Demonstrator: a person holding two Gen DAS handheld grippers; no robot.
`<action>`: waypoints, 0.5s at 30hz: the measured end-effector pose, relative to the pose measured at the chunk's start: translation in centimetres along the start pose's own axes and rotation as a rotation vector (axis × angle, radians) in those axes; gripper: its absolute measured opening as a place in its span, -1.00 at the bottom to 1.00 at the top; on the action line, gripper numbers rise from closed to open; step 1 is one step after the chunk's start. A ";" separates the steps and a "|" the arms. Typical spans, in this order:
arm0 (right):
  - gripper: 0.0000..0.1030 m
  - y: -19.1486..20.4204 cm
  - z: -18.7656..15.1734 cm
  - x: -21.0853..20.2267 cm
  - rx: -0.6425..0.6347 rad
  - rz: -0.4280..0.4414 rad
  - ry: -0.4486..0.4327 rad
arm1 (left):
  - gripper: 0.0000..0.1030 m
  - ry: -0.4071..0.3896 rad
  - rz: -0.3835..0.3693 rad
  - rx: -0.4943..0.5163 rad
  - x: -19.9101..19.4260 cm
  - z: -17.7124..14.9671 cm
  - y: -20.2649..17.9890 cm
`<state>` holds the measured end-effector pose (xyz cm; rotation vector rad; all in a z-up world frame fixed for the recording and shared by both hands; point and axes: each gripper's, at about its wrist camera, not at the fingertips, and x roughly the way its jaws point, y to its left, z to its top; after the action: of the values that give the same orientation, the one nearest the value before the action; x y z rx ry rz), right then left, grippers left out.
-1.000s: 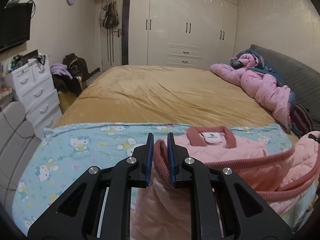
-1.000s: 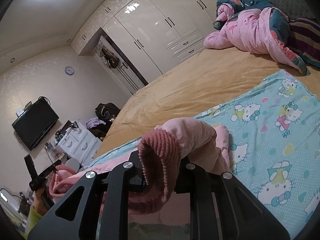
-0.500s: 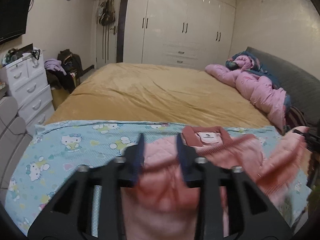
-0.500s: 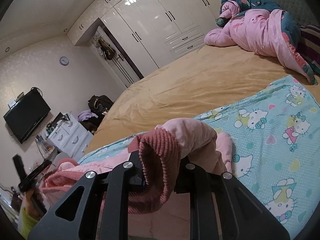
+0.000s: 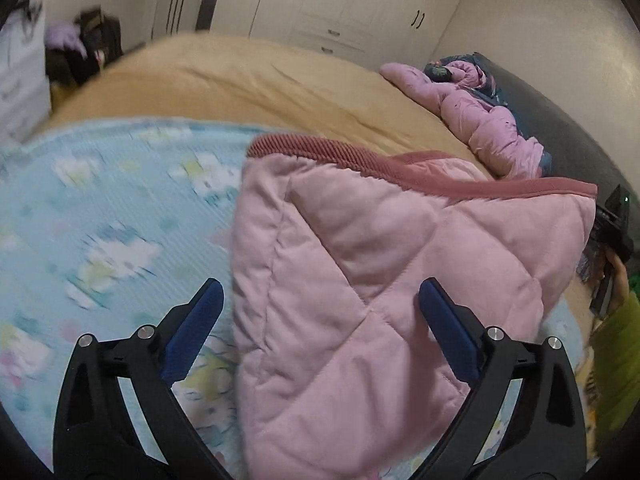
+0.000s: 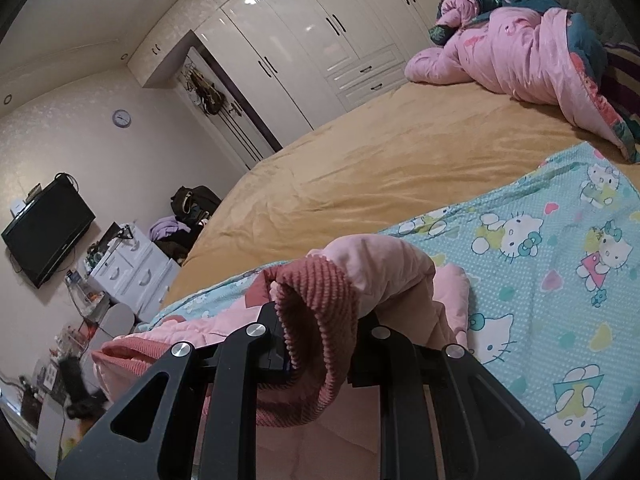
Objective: Fold large clothes
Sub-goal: 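Open the left tool and regrasp the folded jacket edge, then hold the folded jacket edge with both tools and lift it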
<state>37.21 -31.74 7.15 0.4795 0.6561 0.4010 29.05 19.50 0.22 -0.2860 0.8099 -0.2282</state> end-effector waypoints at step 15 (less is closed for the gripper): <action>-0.68 -1.4 2.2 1.8 0.031 -0.039 -0.019 | -0.90 -0.277 0.109 0.101 -3.2 5.7 -3.1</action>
<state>40.24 -32.69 7.07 0.4989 0.6529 0.3491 30.85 18.54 7.20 -0.1724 0.5364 -0.1231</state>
